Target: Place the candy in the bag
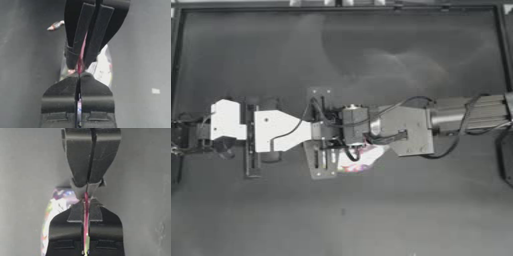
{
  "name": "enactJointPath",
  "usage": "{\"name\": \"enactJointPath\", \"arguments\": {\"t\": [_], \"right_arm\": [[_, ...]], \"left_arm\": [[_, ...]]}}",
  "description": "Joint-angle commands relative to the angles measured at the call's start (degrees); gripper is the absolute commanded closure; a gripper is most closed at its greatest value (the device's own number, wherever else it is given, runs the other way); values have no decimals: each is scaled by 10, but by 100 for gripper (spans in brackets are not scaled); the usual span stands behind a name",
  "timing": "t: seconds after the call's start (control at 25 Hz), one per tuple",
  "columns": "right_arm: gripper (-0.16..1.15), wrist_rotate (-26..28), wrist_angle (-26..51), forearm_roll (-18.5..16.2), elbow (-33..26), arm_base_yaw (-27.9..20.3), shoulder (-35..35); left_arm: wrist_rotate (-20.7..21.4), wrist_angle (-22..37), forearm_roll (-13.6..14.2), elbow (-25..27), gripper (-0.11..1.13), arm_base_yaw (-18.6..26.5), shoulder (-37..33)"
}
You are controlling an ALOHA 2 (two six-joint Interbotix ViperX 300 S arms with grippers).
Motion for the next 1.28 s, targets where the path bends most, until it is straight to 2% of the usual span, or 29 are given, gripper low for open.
{"name": "enactJointPath", "arguments": {"t": [0.04, 0.56, 1.28], "right_arm": [[92, 1, -4, -2, -5, 1, -27], [92, 8, -4, 3, 17, 1, -35], [92, 54, -19, -2, 111, 1, -87]], "left_arm": [[0, -2, 3, -9, 98, -1, -24], [1, -2, 3, -5, 98, -1, -28], [4, -2, 3, -6, 98, -1, -28]]}}
